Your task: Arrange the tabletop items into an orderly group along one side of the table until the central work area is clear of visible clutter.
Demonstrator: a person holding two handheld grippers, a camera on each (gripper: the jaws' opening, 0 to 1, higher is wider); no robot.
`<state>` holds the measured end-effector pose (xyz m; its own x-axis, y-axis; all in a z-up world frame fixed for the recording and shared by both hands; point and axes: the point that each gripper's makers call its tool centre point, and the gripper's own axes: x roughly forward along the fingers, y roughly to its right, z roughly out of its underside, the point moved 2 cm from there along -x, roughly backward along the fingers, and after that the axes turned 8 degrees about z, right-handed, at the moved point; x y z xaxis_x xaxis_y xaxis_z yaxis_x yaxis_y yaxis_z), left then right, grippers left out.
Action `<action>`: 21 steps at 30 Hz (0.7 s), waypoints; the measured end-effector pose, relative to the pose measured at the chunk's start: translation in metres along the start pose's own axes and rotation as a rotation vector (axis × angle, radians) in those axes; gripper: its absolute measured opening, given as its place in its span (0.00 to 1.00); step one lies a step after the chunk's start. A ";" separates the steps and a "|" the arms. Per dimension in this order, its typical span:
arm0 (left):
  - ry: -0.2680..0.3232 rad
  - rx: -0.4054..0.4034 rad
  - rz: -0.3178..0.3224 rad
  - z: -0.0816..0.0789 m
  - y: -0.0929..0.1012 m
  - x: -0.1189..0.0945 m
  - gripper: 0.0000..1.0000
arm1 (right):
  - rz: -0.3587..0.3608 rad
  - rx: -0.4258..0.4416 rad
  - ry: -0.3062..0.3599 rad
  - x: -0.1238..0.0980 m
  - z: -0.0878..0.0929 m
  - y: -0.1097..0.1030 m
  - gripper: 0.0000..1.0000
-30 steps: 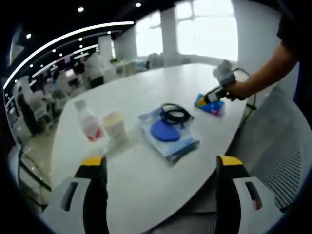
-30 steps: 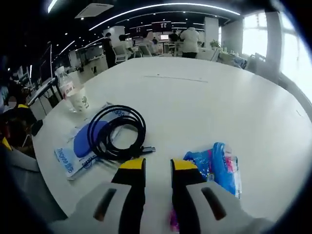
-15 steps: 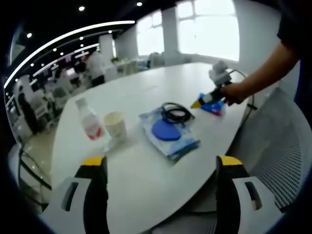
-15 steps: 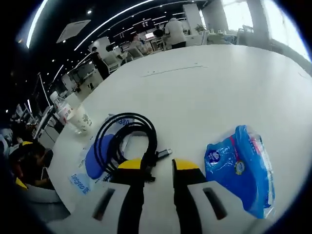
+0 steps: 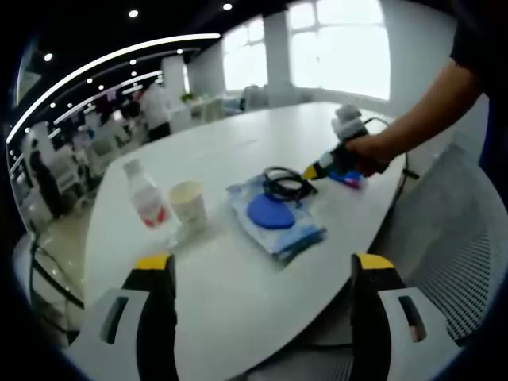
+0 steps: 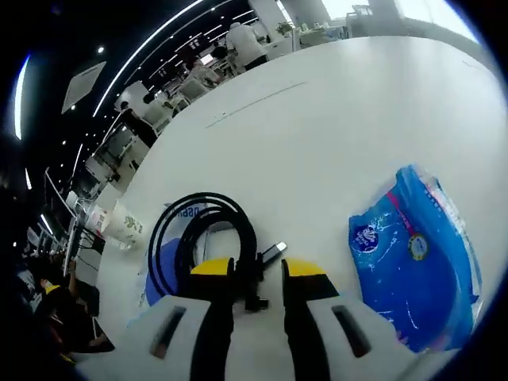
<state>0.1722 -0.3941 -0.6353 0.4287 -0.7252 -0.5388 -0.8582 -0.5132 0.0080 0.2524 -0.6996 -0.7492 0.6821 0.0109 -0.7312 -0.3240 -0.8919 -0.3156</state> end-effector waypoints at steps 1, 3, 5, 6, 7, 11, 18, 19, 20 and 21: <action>0.000 0.000 0.001 0.000 0.000 0.000 0.88 | 0.005 0.001 -0.001 0.001 0.000 -0.002 0.24; 0.000 -0.001 0.001 0.000 0.000 0.000 0.88 | 0.020 -0.007 -0.014 0.004 0.002 -0.006 0.23; 0.001 -0.002 0.001 0.000 0.000 0.000 0.87 | 0.050 -0.040 -0.005 0.008 -0.001 -0.004 0.22; 0.001 -0.002 0.001 0.001 -0.001 0.000 0.87 | 0.057 -0.042 -0.005 0.009 -0.001 -0.007 0.22; 0.001 -0.002 0.001 0.001 -0.001 0.000 0.87 | 0.068 -0.052 -0.005 0.010 -0.001 -0.007 0.22; 0.003 -0.002 0.000 0.000 -0.001 -0.001 0.87 | 0.101 -0.094 -0.013 0.011 -0.001 -0.008 0.18; 0.005 -0.002 -0.003 0.000 -0.001 -0.001 0.86 | 0.093 -0.115 -0.012 0.008 -0.002 -0.007 0.12; 0.006 -0.001 -0.003 0.000 -0.001 -0.001 0.86 | 0.087 -0.117 -0.012 0.008 -0.002 -0.007 0.12; 0.007 -0.001 -0.003 -0.001 -0.001 -0.001 0.86 | 0.080 -0.118 -0.011 0.006 -0.002 -0.006 0.12; 0.008 -0.001 -0.004 -0.001 -0.001 -0.001 0.86 | 0.073 -0.118 -0.010 0.004 -0.002 -0.006 0.12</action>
<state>0.1725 -0.3935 -0.6342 0.4342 -0.7268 -0.5321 -0.8562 -0.5166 0.0070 0.2582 -0.6948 -0.7490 0.6526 -0.0522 -0.7559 -0.2929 -0.9374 -0.1882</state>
